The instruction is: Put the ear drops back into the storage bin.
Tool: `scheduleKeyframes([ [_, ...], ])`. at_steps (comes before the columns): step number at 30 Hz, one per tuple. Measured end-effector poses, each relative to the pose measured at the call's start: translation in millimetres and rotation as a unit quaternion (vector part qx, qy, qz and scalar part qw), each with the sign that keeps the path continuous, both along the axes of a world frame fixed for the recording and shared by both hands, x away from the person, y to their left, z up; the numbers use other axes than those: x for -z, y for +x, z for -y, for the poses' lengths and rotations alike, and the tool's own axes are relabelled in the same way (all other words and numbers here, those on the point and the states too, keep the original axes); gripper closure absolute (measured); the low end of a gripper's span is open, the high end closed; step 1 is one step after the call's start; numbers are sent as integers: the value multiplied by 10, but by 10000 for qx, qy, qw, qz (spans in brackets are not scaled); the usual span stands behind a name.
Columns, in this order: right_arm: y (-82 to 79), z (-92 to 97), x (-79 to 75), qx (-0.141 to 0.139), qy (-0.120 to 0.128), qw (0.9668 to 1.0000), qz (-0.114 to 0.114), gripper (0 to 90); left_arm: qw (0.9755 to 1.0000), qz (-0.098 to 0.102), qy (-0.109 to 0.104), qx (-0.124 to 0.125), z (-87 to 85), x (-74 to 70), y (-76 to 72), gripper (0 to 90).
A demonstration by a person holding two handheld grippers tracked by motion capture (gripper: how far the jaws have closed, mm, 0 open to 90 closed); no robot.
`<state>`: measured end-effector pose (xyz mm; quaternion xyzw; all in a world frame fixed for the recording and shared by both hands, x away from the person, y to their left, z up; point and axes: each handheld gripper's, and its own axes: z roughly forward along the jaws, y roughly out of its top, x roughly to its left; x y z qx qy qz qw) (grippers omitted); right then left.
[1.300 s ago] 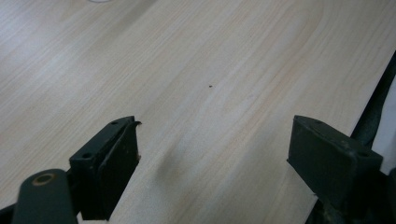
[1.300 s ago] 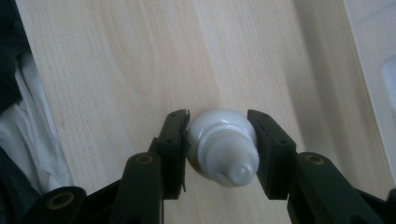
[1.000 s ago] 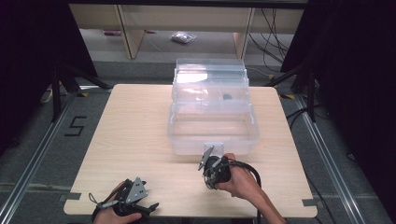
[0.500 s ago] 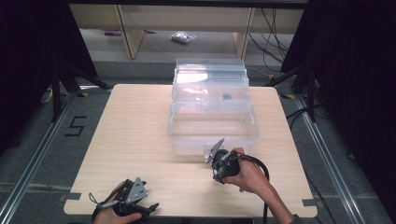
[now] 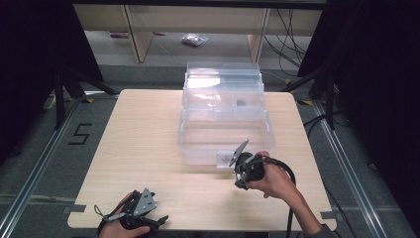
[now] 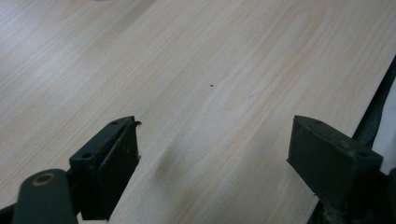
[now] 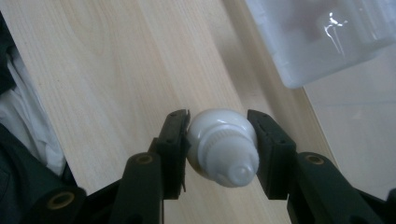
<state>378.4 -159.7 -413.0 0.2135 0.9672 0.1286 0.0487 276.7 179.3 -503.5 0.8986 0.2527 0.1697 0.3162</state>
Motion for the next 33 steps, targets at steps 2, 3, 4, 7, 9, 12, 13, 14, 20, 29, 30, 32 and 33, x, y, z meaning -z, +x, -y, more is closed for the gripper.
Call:
scheduleKeyframes([
  [2, 22, 31, -36, 21, -54, 10000, -59, 602, 10000, -7, 10, -3, 0, -5, 1, 156],
  [3, 20, 39, -45, 99, -78, 9999, -89, 602, 10000, -9, 13, 2, 0, -4, -1, 156],
  [4, 27, 58, -52, 66, -28, 10000, -11, 602, 10000, -6, 15, 2, 0, -1, 0, 156],
  [7, 42, 102, -97, 64, -5, 10000, 6, 602, 9999, 31, -108, -108, 16, 14, 1, 156],
  [9, 51, 134, -127, 89, -6, 10000, 32, 602, 9999, 30, -106, -103, 16, 16, -2, 156],
  [12, 55, 178, -179, 165, -20, 9999, 37, 602, 9997, 4, -163, -166, 18, 18, -9, 156],
  [13, 67, 197, -193, 103, 9, 9999, 78, 602, 9998, -3, -138, -157, 18, 21, -2, 156],
  [14, 72, 208, -210, 113, 8, 9999, 105, 602, 9999, 42, -95, -110, 16, 15, -1, 156],
  [20, 108, 274, -305, 164, -2, 9998, 142, 602, 9999, 57, -105, -120, 19, 22, 4, 156],
  [29, 173, 365, -470, 269, -21, 9995, 170, 602, 9997, 19, -182, -177, 21, 24, -8, 156],
  [30, 175, 370, -484, 324, -25, 9993, 162, 602, 9999, 43, -111, -103, 14, 14, -3, 156],
  [32, 201, 391, -517, 268, -40, 9994, 200, 602, 10000, 20, 25, -11, 0, 1, 3, 156],
  [33, 209, 399, -528, 300, -44, 9994, 166, 602, 9998, 52, -141, -118, 19, 24, 3, 156],
])
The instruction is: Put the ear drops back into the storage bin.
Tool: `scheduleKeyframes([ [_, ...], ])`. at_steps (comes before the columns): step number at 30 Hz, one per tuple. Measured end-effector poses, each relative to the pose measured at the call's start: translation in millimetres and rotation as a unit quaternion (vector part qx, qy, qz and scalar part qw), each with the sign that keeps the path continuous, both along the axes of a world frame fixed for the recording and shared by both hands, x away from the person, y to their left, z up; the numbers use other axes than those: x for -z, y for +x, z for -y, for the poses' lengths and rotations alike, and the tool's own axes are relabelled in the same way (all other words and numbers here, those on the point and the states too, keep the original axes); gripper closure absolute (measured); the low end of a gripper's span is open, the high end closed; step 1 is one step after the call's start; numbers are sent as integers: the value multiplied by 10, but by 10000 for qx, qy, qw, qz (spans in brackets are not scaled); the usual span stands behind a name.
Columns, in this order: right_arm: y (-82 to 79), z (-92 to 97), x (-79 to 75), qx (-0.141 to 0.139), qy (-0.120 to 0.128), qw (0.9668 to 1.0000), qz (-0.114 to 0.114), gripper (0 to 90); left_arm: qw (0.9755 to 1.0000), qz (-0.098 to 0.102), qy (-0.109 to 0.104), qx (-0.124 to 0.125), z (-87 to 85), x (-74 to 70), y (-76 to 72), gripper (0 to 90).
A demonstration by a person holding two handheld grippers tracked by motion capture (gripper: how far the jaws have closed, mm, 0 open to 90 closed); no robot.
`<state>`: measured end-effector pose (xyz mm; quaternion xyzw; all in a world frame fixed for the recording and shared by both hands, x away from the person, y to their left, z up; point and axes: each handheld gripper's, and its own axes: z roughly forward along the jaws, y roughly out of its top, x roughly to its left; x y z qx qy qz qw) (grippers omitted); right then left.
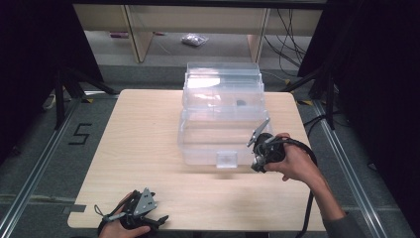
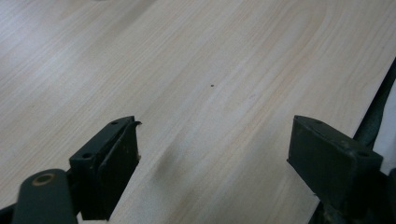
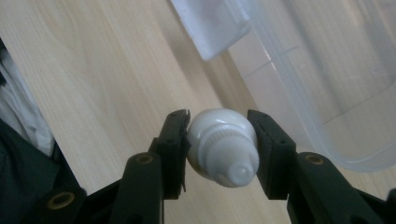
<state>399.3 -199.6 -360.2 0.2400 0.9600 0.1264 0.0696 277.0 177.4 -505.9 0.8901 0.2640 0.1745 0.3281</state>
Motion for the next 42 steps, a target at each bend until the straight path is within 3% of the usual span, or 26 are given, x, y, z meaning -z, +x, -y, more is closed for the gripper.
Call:
scheduleKeyframes([
  [5, 60, 46, -90, 113, 31, 9999, 24, 602, 10000, -16, 35, 21, -4, -7, -4, 156],
  [6, 72, 49, -108, 195, 5, 9998, 45, 602, 9998, -21, 181, 109, -19, -24, 5, 156],
  [7, 89, 60, -127, 171, 32, 9998, 21, 602, 10000, -6, 18, 4, -2, -4, -3, 156],
  [8, 110, 68, -145, 178, 24, 9998, 50, 602, 10000, 2, 2, -2, 2, 1, -3, 156],
  [11, 175, 90, -188, 157, 15, 9999, 61, 602, 10000, -3, 46, 22, -5, -7, -1, 156],
  [12, 184, 94, -200, 212, 18, 9998, 41, 602, 10000, -42, -45, -73, 4, 2, -11, 156],
  [16, 266, 123, -258, 284, 7, 9996, 64, 602, 9999, -28, 115, 79, -14, -17, 1, 156],
  [19, 332, 146, -300, 390, 8, 9992, 73, 602, 10000, -2, -11, -12, 4, 0, -7, 156],
  [22, 388, 149, -314, 564, -14, 9984, 15, 602, 9998, -38, 156, 107, -17, -22, 2, 156],
  [24, 455, 161, -311, 457, -43, 9989, 62, 603, 10000, -1, 15, 3, 0, -3, -6, 156],
  [29, 584, 165, -274, 621, -54, 9981, -22, 602, 9998, -33, 181, 115, -20, -24, 5, 156],
  [30, 609, 168, -265, 661, -69, 9978, -14, 603, 10000, -28, 11, 13, -3, -5, -6, 156],
  [35, 737, 181, -206, 819, -70, 9966, -90, 603, 9998, -50, 150, 115, -18, -22, 2, 157],
  [42, 917, 183, -86, 955, -133, 9952, -182, 602, 9998, -64, 133, 114, -18, -18, 3, 156],
])
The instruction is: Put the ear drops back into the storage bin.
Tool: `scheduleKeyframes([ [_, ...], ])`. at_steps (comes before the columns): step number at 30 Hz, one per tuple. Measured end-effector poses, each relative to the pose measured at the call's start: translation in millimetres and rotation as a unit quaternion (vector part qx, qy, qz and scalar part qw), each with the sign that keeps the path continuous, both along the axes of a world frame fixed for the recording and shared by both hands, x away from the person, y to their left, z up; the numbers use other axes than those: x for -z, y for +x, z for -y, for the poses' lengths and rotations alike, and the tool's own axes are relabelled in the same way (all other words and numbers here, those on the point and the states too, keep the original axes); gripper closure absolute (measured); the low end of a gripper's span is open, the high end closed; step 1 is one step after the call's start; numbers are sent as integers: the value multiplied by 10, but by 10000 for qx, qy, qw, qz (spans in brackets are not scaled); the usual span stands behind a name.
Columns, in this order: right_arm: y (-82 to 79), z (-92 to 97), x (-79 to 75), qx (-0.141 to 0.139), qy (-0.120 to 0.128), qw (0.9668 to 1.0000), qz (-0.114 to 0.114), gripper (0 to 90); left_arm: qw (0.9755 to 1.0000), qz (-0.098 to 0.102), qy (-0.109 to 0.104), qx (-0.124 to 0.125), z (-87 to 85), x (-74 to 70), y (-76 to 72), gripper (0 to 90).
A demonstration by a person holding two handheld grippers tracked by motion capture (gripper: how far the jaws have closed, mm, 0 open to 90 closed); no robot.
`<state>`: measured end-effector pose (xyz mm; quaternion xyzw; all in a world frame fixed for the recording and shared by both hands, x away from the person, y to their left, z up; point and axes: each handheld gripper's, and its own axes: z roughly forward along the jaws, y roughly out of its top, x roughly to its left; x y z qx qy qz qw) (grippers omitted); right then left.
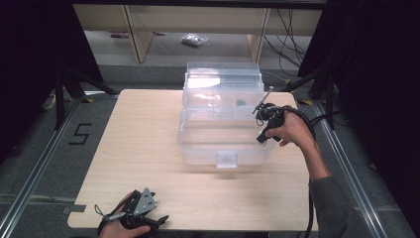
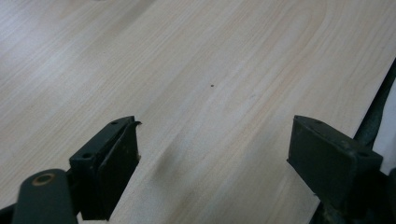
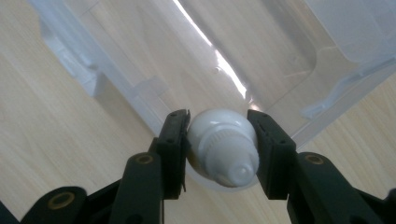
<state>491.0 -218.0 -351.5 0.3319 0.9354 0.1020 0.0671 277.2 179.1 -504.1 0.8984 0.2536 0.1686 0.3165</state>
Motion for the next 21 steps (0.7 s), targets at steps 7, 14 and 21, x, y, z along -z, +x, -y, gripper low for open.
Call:
scheduleKeyframes([
  [7, 120, -42, 151, 217, -89, 9995, -208, 602, 10000, -15, -44, -62, 2, 2, -4, 156],
  [14, 189, -74, 245, 230, -152, 9993, -244, 602, 9999, 12, -121, -123, 12, 16, -3, 156],
  [21, 256, -107, 327, 342, -307, 9983, -359, 602, 9999, 40, -103, -109, 15, 18, -1, 156],
])
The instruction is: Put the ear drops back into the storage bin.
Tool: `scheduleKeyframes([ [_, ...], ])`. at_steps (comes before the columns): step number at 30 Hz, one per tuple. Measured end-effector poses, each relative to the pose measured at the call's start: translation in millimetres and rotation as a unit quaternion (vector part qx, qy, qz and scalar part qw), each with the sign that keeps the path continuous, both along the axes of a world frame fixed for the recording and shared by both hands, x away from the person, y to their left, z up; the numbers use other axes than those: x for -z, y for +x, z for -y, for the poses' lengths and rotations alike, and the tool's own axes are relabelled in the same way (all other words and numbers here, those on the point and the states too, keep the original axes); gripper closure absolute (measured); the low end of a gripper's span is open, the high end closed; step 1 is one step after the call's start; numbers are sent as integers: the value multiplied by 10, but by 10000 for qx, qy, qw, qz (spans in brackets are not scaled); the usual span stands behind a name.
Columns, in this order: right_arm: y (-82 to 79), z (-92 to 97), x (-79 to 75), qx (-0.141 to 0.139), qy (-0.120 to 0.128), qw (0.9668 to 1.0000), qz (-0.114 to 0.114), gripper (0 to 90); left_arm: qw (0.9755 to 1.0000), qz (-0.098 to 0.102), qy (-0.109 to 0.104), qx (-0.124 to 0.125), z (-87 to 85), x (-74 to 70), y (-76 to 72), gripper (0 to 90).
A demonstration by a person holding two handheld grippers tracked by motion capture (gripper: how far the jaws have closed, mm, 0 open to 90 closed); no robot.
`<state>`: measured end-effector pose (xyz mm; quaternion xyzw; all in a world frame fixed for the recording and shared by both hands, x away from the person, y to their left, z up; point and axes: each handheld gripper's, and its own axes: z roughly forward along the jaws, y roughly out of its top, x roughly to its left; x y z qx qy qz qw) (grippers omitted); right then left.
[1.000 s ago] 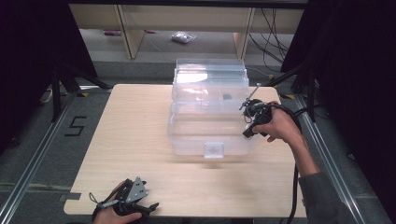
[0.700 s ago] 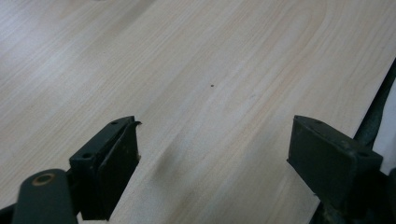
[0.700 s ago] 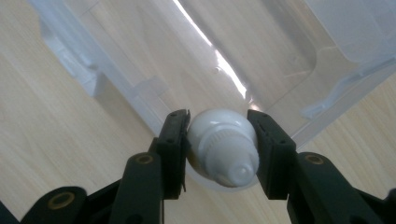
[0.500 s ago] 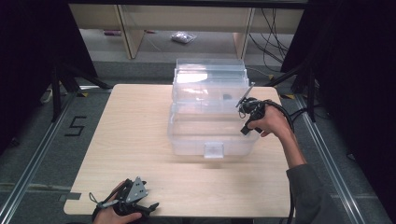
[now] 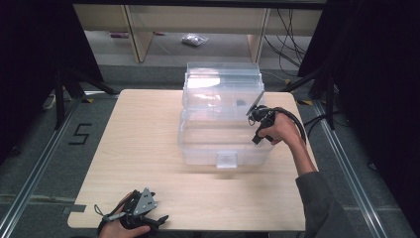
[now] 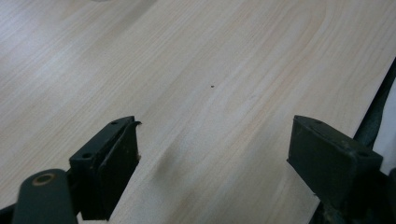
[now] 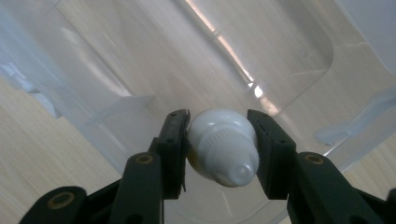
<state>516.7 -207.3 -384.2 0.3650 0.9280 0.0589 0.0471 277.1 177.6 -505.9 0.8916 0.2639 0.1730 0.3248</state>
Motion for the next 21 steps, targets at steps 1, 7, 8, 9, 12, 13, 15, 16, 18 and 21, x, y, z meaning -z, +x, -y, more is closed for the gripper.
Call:
scheduleKeyframes([
  [1, 14, 3, 10, -61, -42, 10000, -19, 602, 10000, -47, -66, -49, 1, -1, -12, 156],
  [7, 58, 2, 94, -17, -9, 10000, -77, 602, 10000, -2, -33, 13, 0, -3, -6, 156],
  [8, 59, 7, 124, 1, 0, 9999, -119, 602, 10000, 22, -28, 2, 1, -3, -2, 156],
  [9, 63, 1, 142, 66, -71, 9998, -172, 602, 10000, 19, -13, 11, -1, -5, -2, 156],
  [12, 80, 3, 196, 31, -105, 9997, -219, 602, 10000, -9, -26, 27, 0, -2, -6, 156],
  [13, 85, 4, 211, 31, -121, 9998, -184, 602, 10000, -23, -32, 17, 0, -6, -6, 156],
  [15, 106, 2, 227, -3, -102, 9997, -214, 602, 10000, 8, -43, 2, 3, -2, -6, 156],
  [16, 103, -18, 229, 69, -116, 9996, -233, 602, 10000, 12, -34, 6, 3, -1, -6, 156],
  [18, 114, -25, 242, 18, -126, 9996, -239, 602, 10000, 1, -25, 17, 0, -2, -4, 156],
  [21, 134, -40, 275, -37, -143, 9996, -253, 602, 10000, 11, -24, 21, 0, -4, -7, 156],
])
